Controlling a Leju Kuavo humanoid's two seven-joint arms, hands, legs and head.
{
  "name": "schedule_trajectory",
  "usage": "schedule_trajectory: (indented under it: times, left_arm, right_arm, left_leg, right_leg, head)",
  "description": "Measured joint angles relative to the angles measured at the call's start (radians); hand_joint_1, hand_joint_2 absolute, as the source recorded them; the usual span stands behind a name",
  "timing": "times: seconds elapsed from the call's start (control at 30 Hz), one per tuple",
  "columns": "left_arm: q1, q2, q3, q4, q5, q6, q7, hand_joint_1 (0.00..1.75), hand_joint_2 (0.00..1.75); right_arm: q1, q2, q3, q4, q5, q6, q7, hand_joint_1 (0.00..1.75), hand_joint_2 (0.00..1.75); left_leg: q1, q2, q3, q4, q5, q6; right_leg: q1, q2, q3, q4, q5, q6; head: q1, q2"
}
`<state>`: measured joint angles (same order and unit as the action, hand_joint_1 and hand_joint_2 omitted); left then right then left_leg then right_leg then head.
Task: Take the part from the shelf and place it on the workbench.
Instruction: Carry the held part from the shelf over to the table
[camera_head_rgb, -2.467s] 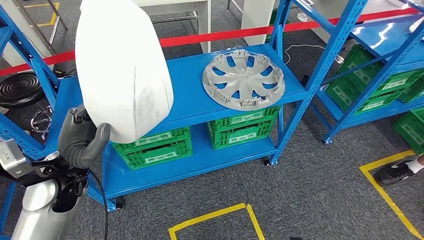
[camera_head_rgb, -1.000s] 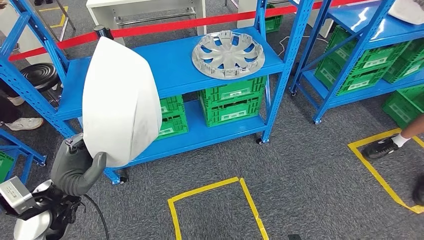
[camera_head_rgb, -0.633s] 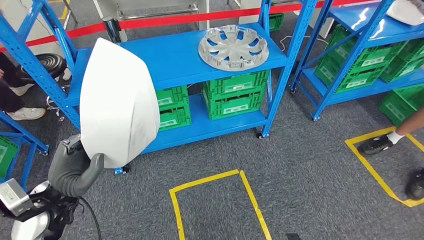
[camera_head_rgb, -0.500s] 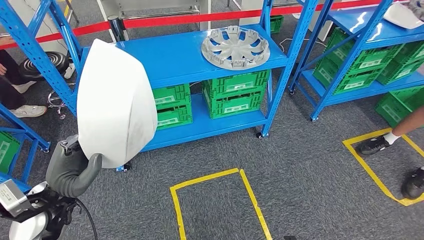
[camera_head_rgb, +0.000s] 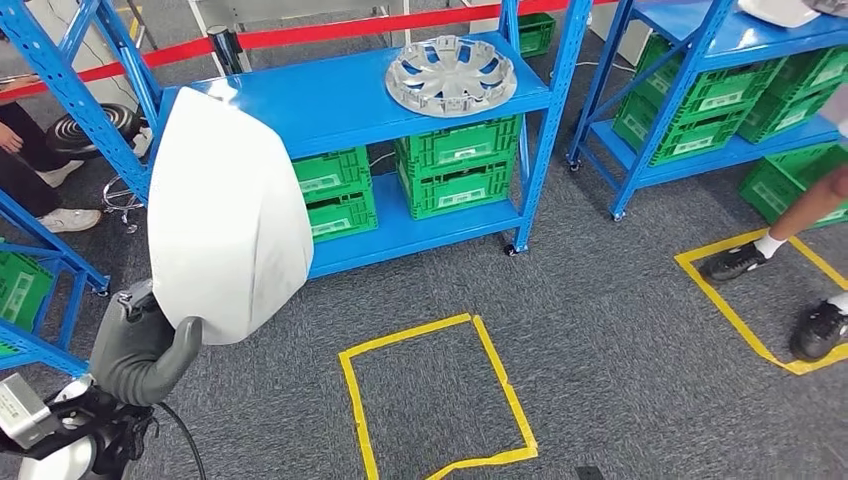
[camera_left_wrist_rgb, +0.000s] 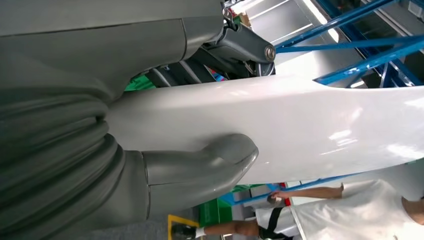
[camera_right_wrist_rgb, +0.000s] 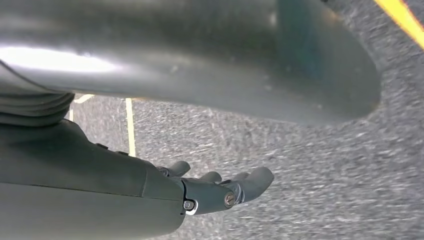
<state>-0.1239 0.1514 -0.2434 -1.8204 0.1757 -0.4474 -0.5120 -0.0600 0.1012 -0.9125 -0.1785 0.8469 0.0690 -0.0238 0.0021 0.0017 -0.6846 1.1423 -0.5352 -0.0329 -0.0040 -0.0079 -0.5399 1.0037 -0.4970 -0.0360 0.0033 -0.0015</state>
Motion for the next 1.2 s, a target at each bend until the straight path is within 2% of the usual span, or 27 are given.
schedule_trajectory:
  times: [0.03, 0.07, 0.1, 0.13, 0.17, 0.2, 0.27, 0.33, 0.4, 0.43, 0.47, 0.53, 0.57, 0.6, 0.63, 0.67, 0.7, 0.77, 0.83, 0.9, 0.93, 0.97, 1.03, 1.07, 1.1, 1.13, 1.2]
  left_arm:
    - [0.001, 0.000, 0.001, 0.000, 0.000, 0.000, 0.000, 1.75, 1.75]
    - [0.003, 0.000, 0.002, 0.000, 0.000, 0.000, 0.000, 1.75, 1.75]
    - [0.004, 0.000, 0.003, 0.000, 0.000, 0.000, 0.000, 1.75, 1.75]
    - [0.005, 0.000, 0.003, 0.000, 0.000, 0.000, 0.000, 1.75, 1.75]
    - [0.006, 0.000, 0.003, -0.001, -0.001, 0.000, 0.000, 1.75, 1.75]
    - [0.005, 0.000, 0.003, -0.002, -0.001, 0.000, 0.000, 1.75, 1.75]
    - [0.005, 0.000, 0.003, -0.006, -0.002, 0.000, 0.000, 1.75, 1.75]
    - [0.006, 0.000, 0.004, -0.009, -0.003, 0.001, -0.001, 1.75, 1.75]
    - [0.009, 0.000, 0.004, -0.011, -0.004, 0.002, -0.002, 1.75, 1.75]
    - [0.010, 0.000, 0.005, -0.011, -0.005, 0.003, -0.002, 1.75, 1.75]
    - [0.013, 0.000, 0.005, -0.012, -0.007, 0.004, -0.002, 1.75, 1.75]
    - [0.017, 0.001, 0.005, -0.013, -0.008, 0.006, -0.003, 1.75, 1.75]
    - [0.019, 0.001, 0.005, -0.013, -0.009, 0.007, -0.003, 1.75, 1.75]
    - [0.021, 0.001, 0.005, -0.013, -0.009, 0.007, -0.003, 1.75, 1.75]
    - [0.023, 0.001, 0.005, -0.013, -0.009, 0.007, -0.002, 1.75, 1.75]
    - [0.024, 0.001, 0.005, -0.013, -0.009, 0.007, -0.002, 1.75, 1.75]
    - [0.025, 0.001, 0.005, -0.014, -0.009, 0.007, -0.002, 1.75, 1.75]
    - [0.026, 0.001, 0.007, -0.018, -0.009, 0.008, -0.003, 1.75, 1.75]
    - [0.026, 0.000, 0.009, -0.021, -0.010, 0.009, -0.003, 1.75, 1.75]
    - [0.028, 0.000, 0.011, -0.022, -0.010, 0.009, -0.002, 1.75, 1.75]
    - [0.029, 0.000, 0.011, -0.022, -0.011, 0.009, -0.001, 1.75, 1.75]
    - [0.030, 0.000, 0.012, -0.023, -0.011, 0.009, -0.001, 1.75, 1.75]
    - [0.032, 0.000, 0.013, -0.024, -0.011, 0.009, 0.000, 1.75, 1.75]
    - [0.032, 0.000, 0.013, -0.024, -0.011, 0.009, 0.000, 1.75, 1.75]
    - [0.033, 0.000, 0.013, -0.024, -0.011, 0.009, 0.001, 1.75, 1.75]
    - [0.034, 0.000, 0.013, -0.024, -0.011, 0.009, 0.001, 1.75, 1.75]
    - [0.033, -0.001, 0.013, -0.024, -0.011, 0.009, 0.003, 1.75, 1.75]
  right_arm:
    - [0.001, 0.000, 0.000, 0.000, 0.000, 0.000, 0.000, 0.00, 0.00]
    - [0.001, 0.000, 0.000, 0.000, 0.000, 0.000, -0.001, 0.00, 0.00]
    - [0.002, 0.000, 0.000, 0.000, 0.000, 0.000, -0.001, 0.00, 0.00]
    - [0.002, 0.000, 0.000, 0.000, 0.000, 0.000, -0.001, 0.00, 0.00]
    - [0.002, 0.000, 0.000, 0.000, 0.000, 0.000, -0.002, 0.00, 0.00]
    - [0.002, 0.000, 0.000, 0.000, 0.000, 0.000, -0.002, 0.00, 0.00]
    - [0.002, 0.000, 0.000, 0.000, 0.000, 0.000, -0.003, 0.00, 0.00]
    - [0.002, 0.000, 0.000, 0.000, 0.001, 0.000, -0.003, 0.00, 0.00]
    - [0.004, 0.000, 0.000, 0.000, 0.002, 0.000, -0.003, 0.00, 0.00]
    - [0.006, 0.000, 0.000, 0.000, 0.002, 0.000, -0.003, 0.00, 0.00]
    - [0.007, 0.001, 0.000, 0.000, 0.002, 0.001, -0.003, 0.00, 0.00]
    - [0.007, 0.001, 0.000, 0.000, 0.003, 0.002, -0.004, 0.00, 0.00]
    - [0.006, 0.001, 0.000, 0.000, 0.003, 0.002, -0.004, 0.00, 0.00]
    - [0.006, 0.001, 0.000, 0.000, 0.003, 0.002, -0.004, 0.00, 0.00]
    - [0.006, 0.001, 0.000, 0.000, 0.003, 0.001, -0.004, 0.00, 0.00]
    - [0.006, 0.001, 0.000, 0.000, 0.003, 0.001, -0.004, 0.00, 0.00]
    - [0.005, 0.001, 0.000, 0.000, 0.004, 0.001, -0.004, 0.00, 0.00]
    - [0.004, 0.001, 0.000, 0.000, 0.005, 0.001, -0.004, 0.00, 0.00]
    - [0.003, 0.001, 0.000, 0.000, 0.005, 0.001, -0.005, 0.00, 0.00]
    - [0.004, 0.002, 0.000, 0.000, 0.006, 0.001, -0.004, 0.00, 0.00]
    - [0.004, 0.002, 0.000, 0.001, 0.007, 0.001, -0.003, 0.00, 0.00]
    - [0.004, 0.002, 0.000, 0.001, 0.008, 0.001, -0.003, 0.00, 0.00]
    - [0.004, 0.002, 0.000, 0.001, 0.009, 0.002, -0.003, 0.00, 0.00]
    - [0.004, 0.002, 0.000, 0.001, 0.010, 0.003, -0.003, 0.00, 0.00]
    - [0.004, 0.002, 0.000, 0.001, 0.011, 0.004, -0.003, 0.00, 0.00]
    - [0.004, 0.002, 0.000, 0.001, 0.012, 0.005, -0.003, 0.00, 0.00]
    - [0.004, 0.002, 0.000, 0.001, 0.012, 0.009, -0.003, 0.00, 0.00]
  left_leg:
    - [0.003, 0.000, -0.010, 0.061, -0.043, -0.005]
    - [0.005, 0.000, -0.014, 0.114, -0.061, -0.008]
    - [0.007, 0.000, -0.007, 0.146, -0.055, -0.011]
    - [0.008, 0.000, 0.014, 0.145, -0.029, -0.013]
    - [0.009, 0.000, 0.052, 0.111, 0.001, -0.014]
    - [0.010, 0.000, 0.102, 0.047, 0.013, -0.013]
    - [0.005, -0.003, 0.196, -0.092, -0.005, -0.005]
    - [-0.002, -0.004, 0.224, -0.151, -0.023, 0.010]
    - [-0.002, 0.000, 0.209, -0.154, -0.007, 0.029]
    - [0.000, 0.002, 0.199, -0.156, 0.005, 0.038]
    - [0.002, 0.005, 0.187, -0.157, 0.018, 0.046]
    - [0.001, 0.007, 0.158, -0.154, 0.043, 0.054]
    - [0.001, 0.007, 0.140, -0.150, 0.056, 0.054]
    - [0.001, 0.007, 0.122, -0.145, 0.068, 0.052]
    - [0.001, 0.007, 0.101, -0.139, 0.078, 0.050]
    - [0.002, 0.007, 0.081, -0.132, 0.088, 0.046]
    - [0.002, 0.007, 0.064, -0.123, 0.096, 0.042]
    - [0.001, 0.008, 0.037, -0.108, 0.109, 0.030]
    - [-0.002, 0.009, 0.027, -0.103, 0.125, 0.018]
    - [0.000, 0.008, 0.022, -0.105, 0.134, 0.007]
    - [0.001, 0.007, 0.016, -0.093, 0.116, 0.001]
    - [0.003, 0.005, 0.007, -0.066, 0.082, -0.004]
    - [0.004, 0.003, -0.020, 0.042, -0.016, -0.012]
    - [0.004, 0.003, -0.029, 0.102, -0.049, -0.013]
    - [0.004, 0.003, -0.031, 0.146, -0.063, -0.013]
    - [0.003, 0.003, -0.017, 0.159, -0.054, -0.009]
    - [-0.005, 0.001, 0.059, 0.083, -0.005, 0.011]
  right_leg:
    - [0.000, -0.001, -0.016, 0.001, 0.013, -0.001]
    - [-0.001, -0.001, -0.032, 0.002, 0.027, 0.000]
    - [-0.001, -0.002, -0.050, 0.004, 0.040, 0.002]
    - [-0.002, -0.003, -0.067, 0.007, 0.052, 0.005]
    - [-0.004, -0.003, -0.085, 0.010, 0.064, 0.008]
    - [-0.005, -0.004, -0.099, 0.013, 0.074, 0.013]
    - [-0.006, -0.004, -0.118, 0.018, 0.094, 0.024]
    - [-0.007, -0.003, -0.123, 0.014, 0.115, 0.037]
    - [-0.009, -0.001, -0.128, 0.012, 0.121, 0.049]
    - [-0.010, 0.002, -0.135, 0.026, 0.101, 0.053]
    - [-0.011, 0.004, -0.147, 0.060, 0.057, 0.056]
    - [-0.012, 0.005, -0.174, 0.180, -0.054, 0.061]
    - [-0.012, 0.005, -0.182, 0.243, -0.087, 0.063]
    - [-0.013, 0.006, -0.180, 0.286, -0.091, 0.064]
    - [-0.013, 0.006, -0.164, 0.298, -0.073, 0.065]
    - [-0.014, 0.005, -0.131, 0.274, -0.044, 0.065]
    - [-0.016, 0.005, -0.084, 0.220, -0.025, 0.067]
    - [-0.014, 0.008, 0.008, 0.088, -0.038, 0.062]
    - [-0.010, 0.011, 0.040, 0.024, -0.065, 0.049]
    - [-0.010, 0.009, 0.029, 0.020, -0.055, 0.033]
    - [-0.010, 0.006, 0.021, 0.019, -0.046, 0.024]
    - [-0.011, 0.004, 0.012, 0.018, -0.036, 0.016]
    - [-0.009, 0.002, -0.010, 0.019, -0.016, 0.006]
    - [-0.007, 0.001, -0.023, 0.020, -0.006, 0.004]
    - [-0.004, 0.000, -0.036, 0.021, 0.004, 0.003]
    - [0.000, 0.000, -0.050, 0.022, 0.013, 0.002]
    - [0.007, 0.000, -0.073, 0.024, 0.031, 0.001]
  head:
    - [-0.001, 0.000]
    - [-0.001, 0.000]
    - [-0.001, 0.000]
    - [-0.001, 0.000]
    - [-0.001, 0.000]
    - [-0.001, 0.000]
    - [0.000, 0.000]
    - [-0.001, 0.000]
    - [-0.002, 0.000]
    - [-0.002, 0.000]
    - [-0.001, 0.000]
    - [-0.001, 0.000]
    - [-0.001, 0.000]
    - [-0.001, 0.000]
    - [-0.001, 0.000]
    - [-0.001, 0.000]
    - [-0.001, 0.000]
    - [-0.001, 0.000]
    - [-0.001, 0.000]
    - [-0.001, 0.000]
    - [-0.002, 0.000]
    - [-0.003, 0.000]
    - [-0.004, 0.000]
    - [-0.005, 0.000]
    - [-0.005, 0.000]
    - [-0.005, 0.000]
    - [-0.004, 0.000]
